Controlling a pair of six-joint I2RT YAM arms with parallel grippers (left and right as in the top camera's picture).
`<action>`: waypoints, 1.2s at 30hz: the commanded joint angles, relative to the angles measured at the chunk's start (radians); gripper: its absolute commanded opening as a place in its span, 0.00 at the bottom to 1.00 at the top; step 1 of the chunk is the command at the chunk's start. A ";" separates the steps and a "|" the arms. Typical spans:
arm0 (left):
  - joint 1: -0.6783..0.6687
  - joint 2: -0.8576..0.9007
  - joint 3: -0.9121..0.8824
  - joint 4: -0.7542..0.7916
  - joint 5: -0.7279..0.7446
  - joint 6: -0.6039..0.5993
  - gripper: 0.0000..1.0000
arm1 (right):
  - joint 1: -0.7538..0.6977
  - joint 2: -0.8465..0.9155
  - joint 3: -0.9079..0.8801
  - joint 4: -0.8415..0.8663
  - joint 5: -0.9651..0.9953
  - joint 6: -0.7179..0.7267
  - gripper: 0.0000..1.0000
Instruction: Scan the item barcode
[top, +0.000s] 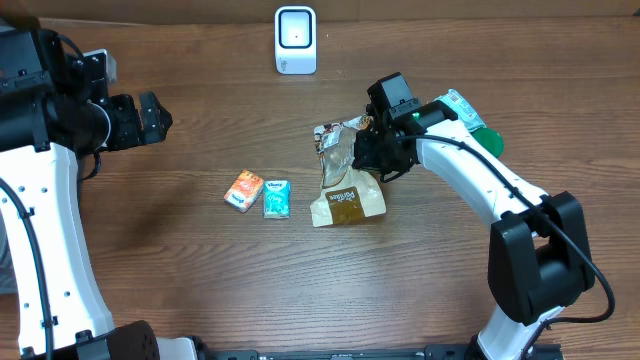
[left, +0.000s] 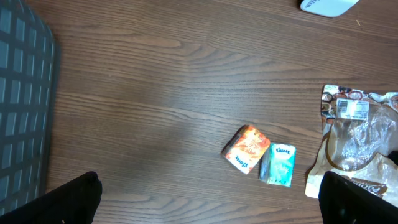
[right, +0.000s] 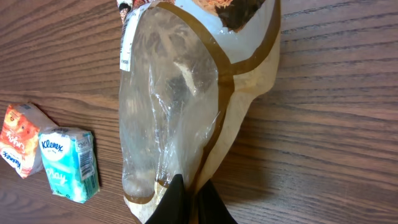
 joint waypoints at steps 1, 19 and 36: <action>-0.002 0.004 0.004 0.001 0.008 0.022 1.00 | 0.003 -0.008 -0.003 0.006 0.010 0.012 0.04; -0.110 0.046 -0.088 0.122 0.315 -0.294 0.04 | 0.003 -0.008 -0.003 0.017 0.010 0.011 0.04; -0.645 0.391 -0.304 0.528 0.324 -0.502 0.04 | 0.003 -0.008 -0.003 0.010 0.010 0.011 0.04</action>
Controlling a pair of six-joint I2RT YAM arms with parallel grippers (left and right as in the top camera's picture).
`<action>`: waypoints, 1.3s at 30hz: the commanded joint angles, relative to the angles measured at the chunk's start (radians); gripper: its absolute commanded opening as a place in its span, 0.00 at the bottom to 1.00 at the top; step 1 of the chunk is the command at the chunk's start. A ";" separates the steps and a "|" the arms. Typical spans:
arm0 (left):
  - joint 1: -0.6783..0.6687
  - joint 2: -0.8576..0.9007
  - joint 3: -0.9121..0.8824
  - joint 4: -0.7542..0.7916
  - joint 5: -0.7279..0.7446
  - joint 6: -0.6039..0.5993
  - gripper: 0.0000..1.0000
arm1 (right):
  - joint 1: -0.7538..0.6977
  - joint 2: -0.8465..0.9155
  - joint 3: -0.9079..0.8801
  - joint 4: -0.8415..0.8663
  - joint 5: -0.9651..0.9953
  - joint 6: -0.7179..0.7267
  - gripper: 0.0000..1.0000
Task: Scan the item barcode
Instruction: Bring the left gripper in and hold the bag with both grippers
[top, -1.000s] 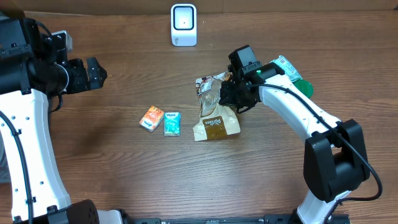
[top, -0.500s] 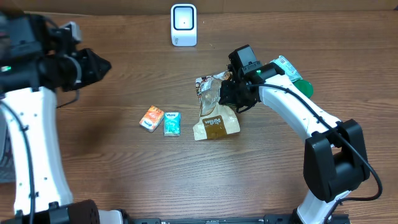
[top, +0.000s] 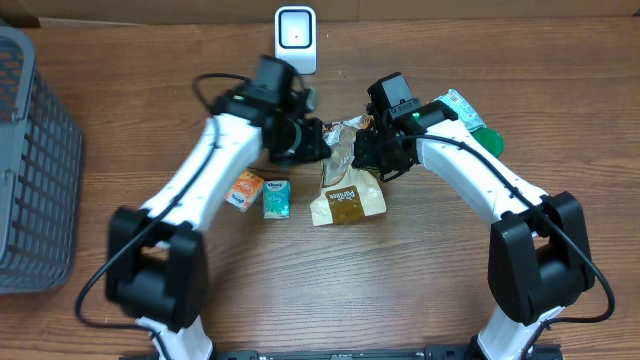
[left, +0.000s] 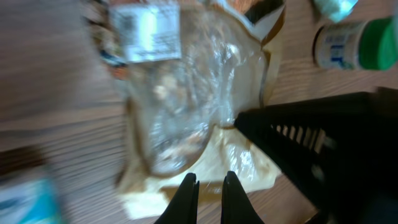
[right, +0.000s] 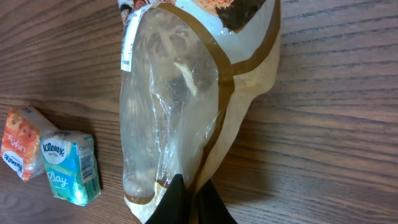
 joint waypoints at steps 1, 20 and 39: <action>-0.032 0.096 -0.004 0.031 0.019 -0.117 0.04 | 0.003 -0.008 -0.003 0.002 0.006 0.003 0.04; -0.027 0.183 -0.005 0.126 0.013 -0.090 0.04 | 0.003 -0.008 -0.003 -0.008 0.006 0.000 0.04; -0.023 0.240 -0.003 0.150 -0.005 -0.076 0.04 | -0.030 -0.002 -0.003 -0.024 -0.014 0.000 0.53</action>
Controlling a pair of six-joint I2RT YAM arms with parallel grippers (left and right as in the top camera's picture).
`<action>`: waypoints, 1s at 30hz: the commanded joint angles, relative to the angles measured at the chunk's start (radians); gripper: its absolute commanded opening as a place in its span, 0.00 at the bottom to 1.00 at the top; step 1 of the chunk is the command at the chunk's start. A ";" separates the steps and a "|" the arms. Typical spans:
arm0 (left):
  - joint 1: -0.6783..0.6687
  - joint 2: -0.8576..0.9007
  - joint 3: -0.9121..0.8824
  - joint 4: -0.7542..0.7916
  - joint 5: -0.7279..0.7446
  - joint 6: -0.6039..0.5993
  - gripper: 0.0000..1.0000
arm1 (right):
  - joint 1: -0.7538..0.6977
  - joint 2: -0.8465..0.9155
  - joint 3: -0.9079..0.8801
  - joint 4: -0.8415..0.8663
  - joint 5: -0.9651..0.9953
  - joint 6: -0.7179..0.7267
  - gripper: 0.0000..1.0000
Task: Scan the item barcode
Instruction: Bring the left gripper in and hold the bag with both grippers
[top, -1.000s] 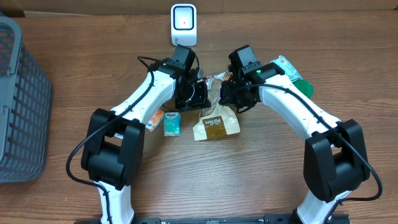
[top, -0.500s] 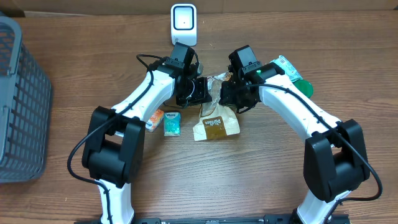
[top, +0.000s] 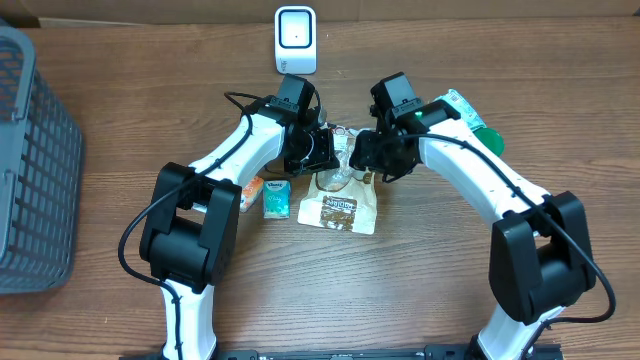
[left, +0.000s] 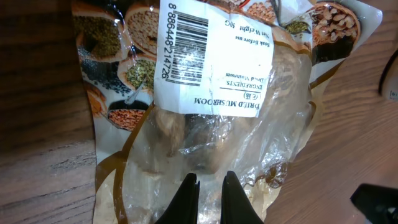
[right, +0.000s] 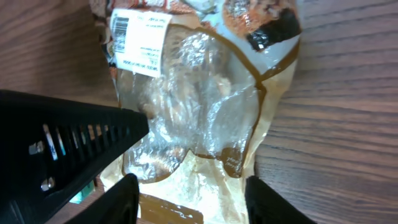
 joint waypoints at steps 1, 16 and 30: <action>0.002 0.015 0.003 -0.002 -0.006 0.048 0.04 | -0.014 0.000 -0.003 0.003 -0.013 -0.001 0.54; 0.047 0.061 0.003 -0.073 -0.023 0.142 0.04 | -0.026 0.054 -0.006 0.006 -0.080 -0.005 0.55; 0.074 0.079 0.003 -0.080 0.039 0.142 0.04 | -0.030 0.055 -0.168 0.211 -0.202 0.043 0.59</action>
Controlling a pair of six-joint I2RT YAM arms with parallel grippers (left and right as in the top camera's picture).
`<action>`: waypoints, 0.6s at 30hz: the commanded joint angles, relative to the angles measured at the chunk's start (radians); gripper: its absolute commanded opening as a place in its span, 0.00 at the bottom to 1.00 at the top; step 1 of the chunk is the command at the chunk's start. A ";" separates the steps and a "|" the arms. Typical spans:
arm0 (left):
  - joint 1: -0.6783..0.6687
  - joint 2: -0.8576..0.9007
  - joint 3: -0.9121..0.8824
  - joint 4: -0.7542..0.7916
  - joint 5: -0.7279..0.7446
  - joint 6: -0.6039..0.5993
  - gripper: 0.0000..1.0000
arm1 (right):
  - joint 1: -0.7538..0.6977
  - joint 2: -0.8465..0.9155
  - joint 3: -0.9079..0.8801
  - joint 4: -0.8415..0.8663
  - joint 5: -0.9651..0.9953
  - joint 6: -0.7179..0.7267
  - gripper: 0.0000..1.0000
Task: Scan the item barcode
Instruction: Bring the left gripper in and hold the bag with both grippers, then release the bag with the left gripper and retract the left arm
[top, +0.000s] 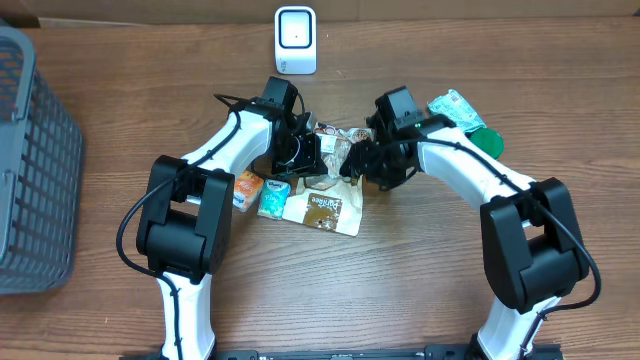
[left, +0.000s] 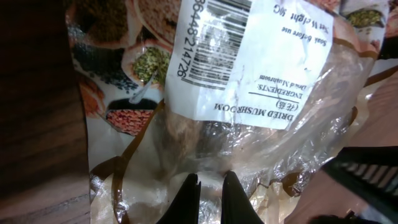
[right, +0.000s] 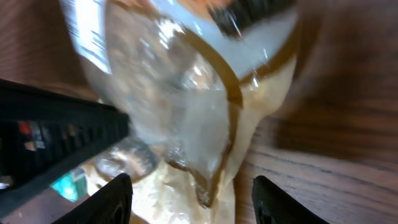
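Observation:
A bag of dried mushrooms, clear film with brown trim, lies mid-table between the two arms. Its white barcode label fills the top of the left wrist view, facing that camera. My left gripper is shut on the bag's clear film, and from overhead it sits at the bag's upper left. My right gripper is open, its fingers wide apart either side of the bag's lower part, and from overhead it is at the upper right. The white scanner stands at the back.
An orange tissue pack and a teal one lie just left of the bag. A green-capped bottle and a small packet lie behind the right arm. A grey basket occupies the left edge.
The bag has shifted left, toward the tissue packs, and sits closer to the left wrist camera. The left gripper stays shut on it; the right gripper stays open and a little lower.
First my right gripper was shut on the bag while my left gripper hung open far to the left. Then the left gripper was shut at the bag's top. After that the right gripper was open, the left holding the bag. Now the bag lies further left.

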 joint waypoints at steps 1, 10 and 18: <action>0.006 0.037 0.002 -0.007 -0.017 0.008 0.04 | -0.010 0.002 -0.042 0.029 -0.026 0.044 0.59; 0.006 0.037 0.002 -0.006 -0.012 0.008 0.04 | -0.011 0.066 -0.122 0.241 -0.245 0.164 0.58; 0.006 0.037 0.002 -0.005 -0.010 0.008 0.04 | -0.002 0.130 -0.123 0.285 -0.333 0.261 0.39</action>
